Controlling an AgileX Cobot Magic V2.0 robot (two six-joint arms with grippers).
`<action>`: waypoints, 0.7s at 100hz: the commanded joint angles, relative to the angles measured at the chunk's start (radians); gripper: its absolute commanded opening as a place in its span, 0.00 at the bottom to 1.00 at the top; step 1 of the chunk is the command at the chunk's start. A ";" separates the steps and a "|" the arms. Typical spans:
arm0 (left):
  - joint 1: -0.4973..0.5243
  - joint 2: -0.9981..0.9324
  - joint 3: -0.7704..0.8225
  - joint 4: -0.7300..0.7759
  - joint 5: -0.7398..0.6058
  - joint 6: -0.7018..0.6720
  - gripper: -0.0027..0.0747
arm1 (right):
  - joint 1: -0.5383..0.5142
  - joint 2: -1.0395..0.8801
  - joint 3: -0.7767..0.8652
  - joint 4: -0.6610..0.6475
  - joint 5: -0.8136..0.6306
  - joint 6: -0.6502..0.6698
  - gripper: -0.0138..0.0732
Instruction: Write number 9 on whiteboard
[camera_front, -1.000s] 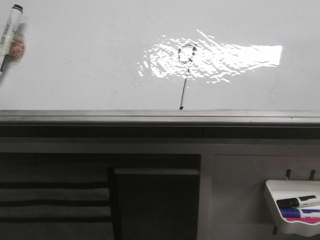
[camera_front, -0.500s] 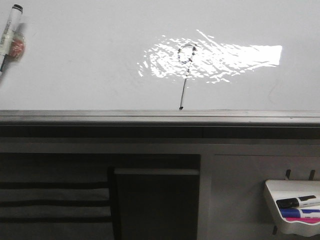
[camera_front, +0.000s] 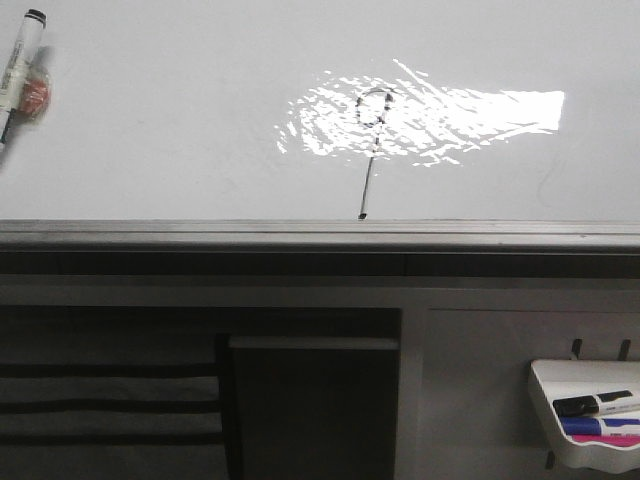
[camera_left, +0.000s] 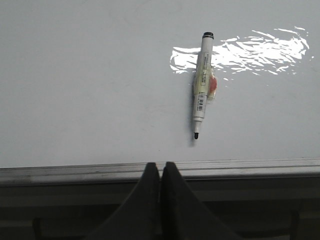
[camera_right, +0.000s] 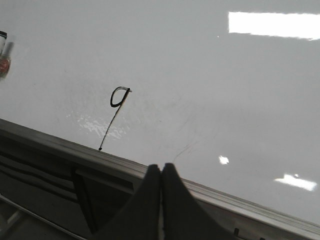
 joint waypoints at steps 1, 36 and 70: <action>0.003 -0.026 0.063 -0.006 -0.237 -0.005 0.01 | -0.008 0.008 -0.025 -0.009 -0.078 -0.003 0.08; 0.003 -0.043 0.088 -0.008 -0.174 -0.005 0.01 | -0.008 0.008 -0.025 -0.009 -0.073 -0.003 0.08; 0.003 -0.043 0.088 -0.008 -0.174 -0.005 0.01 | -0.008 0.008 -0.025 -0.009 -0.073 -0.003 0.08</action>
